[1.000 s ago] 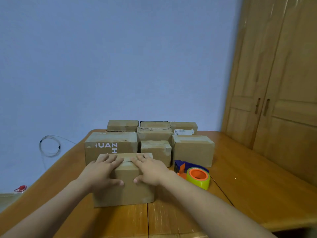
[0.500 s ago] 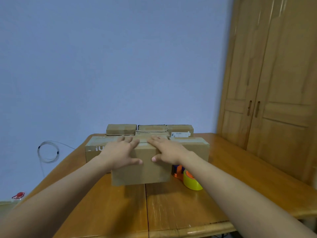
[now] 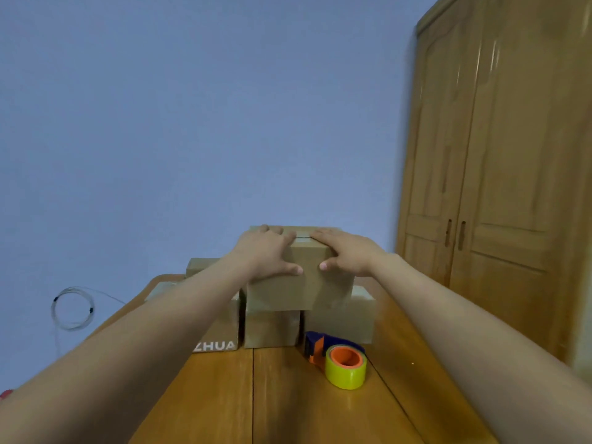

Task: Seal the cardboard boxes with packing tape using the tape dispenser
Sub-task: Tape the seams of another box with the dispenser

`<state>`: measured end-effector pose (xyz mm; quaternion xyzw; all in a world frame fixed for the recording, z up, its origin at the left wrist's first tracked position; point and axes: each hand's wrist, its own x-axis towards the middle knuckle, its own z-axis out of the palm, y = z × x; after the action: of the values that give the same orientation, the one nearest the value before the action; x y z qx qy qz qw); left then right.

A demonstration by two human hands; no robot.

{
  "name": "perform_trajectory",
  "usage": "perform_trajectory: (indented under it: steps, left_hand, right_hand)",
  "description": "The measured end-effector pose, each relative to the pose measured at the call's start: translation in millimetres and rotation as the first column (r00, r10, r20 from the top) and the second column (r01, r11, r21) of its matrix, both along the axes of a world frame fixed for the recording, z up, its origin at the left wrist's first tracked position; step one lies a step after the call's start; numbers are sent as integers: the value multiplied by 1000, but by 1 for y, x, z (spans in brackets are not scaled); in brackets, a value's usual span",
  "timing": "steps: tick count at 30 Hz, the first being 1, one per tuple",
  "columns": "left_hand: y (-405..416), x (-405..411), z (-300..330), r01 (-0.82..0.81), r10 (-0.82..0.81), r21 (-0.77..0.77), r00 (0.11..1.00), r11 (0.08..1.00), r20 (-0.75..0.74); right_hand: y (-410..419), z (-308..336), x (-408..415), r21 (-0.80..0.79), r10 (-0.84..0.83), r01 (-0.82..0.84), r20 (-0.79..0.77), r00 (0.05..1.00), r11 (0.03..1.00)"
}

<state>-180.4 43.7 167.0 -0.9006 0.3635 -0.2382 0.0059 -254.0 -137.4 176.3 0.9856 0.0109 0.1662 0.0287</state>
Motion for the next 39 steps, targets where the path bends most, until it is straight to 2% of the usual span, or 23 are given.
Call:
perform_trajectory:
  steps: [8,17,30,39]
  left_hand:
    - [-55,1,23,44,-44,-31,999,999,0]
    - [-106,34,45,79,-78,-13,997,997,18]
    - [-166,131,37,91,-91,-31,996,995,-5]
    - [-206,194,14,122,-122,-2,992,992,-31]
  right_hand:
    - [-50,27,-8,-19,-45,45,20,999,999]
    - [-96,44,19,-17,-92,93,39,995,996]
    - [-149,42,112,-72,-143,142,-2,990,987]
    - [-195,18,177,-53,-150,148,-41,988,988]
